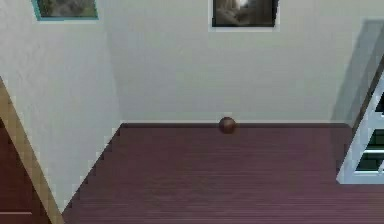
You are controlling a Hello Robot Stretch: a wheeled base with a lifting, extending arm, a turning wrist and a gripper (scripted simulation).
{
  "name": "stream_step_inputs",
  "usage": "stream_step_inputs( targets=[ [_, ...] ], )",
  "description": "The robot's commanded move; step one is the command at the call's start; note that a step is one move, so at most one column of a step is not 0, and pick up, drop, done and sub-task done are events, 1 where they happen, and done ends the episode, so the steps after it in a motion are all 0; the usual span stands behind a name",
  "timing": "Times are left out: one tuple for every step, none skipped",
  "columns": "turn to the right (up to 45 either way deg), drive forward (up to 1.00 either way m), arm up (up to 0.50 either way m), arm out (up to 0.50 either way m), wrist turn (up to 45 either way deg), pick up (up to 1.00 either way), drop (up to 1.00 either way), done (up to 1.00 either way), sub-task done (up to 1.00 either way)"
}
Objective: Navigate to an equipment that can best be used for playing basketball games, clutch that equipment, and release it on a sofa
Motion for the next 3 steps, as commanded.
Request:
stream_step_inputs(
  targets=[
    [0.0,1.00,0.00,0.00,0.0,0.00,0.00,0.00,0.00],
    [0.0,0.50,0.00,0.00,0.0,0.00,0.00,0.00,0.00],
    [-45.0,0.00,0.00,0.00,0.0,0.00,0.00,0.00,0.00]
  ],
)
